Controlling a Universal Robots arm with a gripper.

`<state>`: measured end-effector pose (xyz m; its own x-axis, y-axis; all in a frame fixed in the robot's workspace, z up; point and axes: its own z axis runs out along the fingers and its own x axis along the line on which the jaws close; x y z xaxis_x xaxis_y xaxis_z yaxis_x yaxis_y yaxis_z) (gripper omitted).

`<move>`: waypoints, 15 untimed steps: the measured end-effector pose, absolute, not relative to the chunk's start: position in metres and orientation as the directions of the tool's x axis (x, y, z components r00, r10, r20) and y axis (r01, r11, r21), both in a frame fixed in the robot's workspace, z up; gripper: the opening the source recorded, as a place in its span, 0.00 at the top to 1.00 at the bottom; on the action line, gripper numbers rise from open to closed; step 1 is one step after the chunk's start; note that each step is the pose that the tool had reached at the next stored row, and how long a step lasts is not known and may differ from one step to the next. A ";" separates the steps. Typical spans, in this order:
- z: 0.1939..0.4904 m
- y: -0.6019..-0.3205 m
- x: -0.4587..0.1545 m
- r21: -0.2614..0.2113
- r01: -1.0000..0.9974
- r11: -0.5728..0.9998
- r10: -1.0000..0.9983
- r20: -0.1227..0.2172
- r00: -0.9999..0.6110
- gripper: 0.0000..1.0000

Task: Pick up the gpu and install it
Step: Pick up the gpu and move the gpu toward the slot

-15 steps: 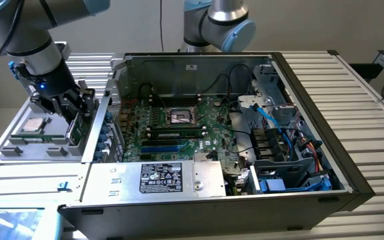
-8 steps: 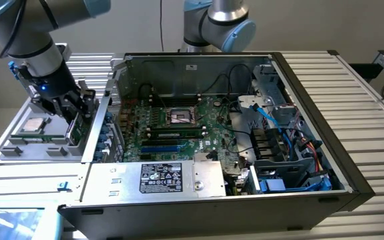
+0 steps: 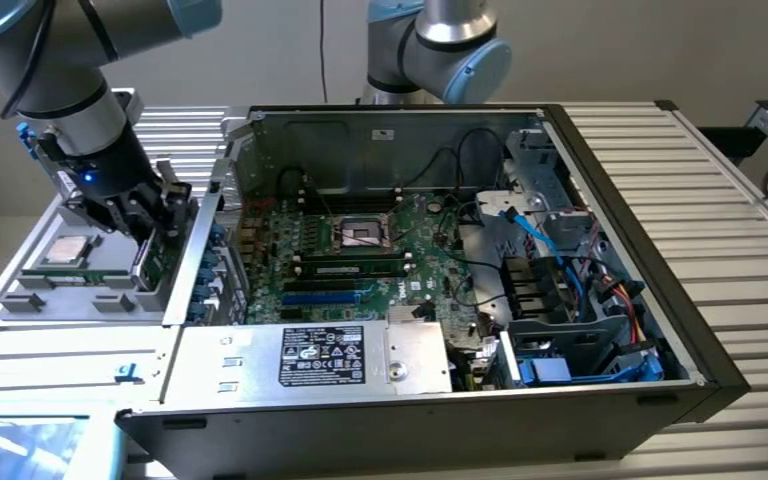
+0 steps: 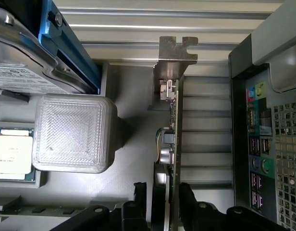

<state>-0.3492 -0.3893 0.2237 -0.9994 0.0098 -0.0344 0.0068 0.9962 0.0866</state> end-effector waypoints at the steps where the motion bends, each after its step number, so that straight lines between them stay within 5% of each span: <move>1: 0.224 -0.389 -0.349 0.087 0.007 0.996 0.010 -0.034 -0.999 0.65; 15: 0.234 -0.389 -0.349 0.087 0.009 0.996 0.013 -0.035 -0.999 0.72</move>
<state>-0.3492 -0.3893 0.2343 -0.9993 0.0126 -0.0352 0.0095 0.9962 0.0867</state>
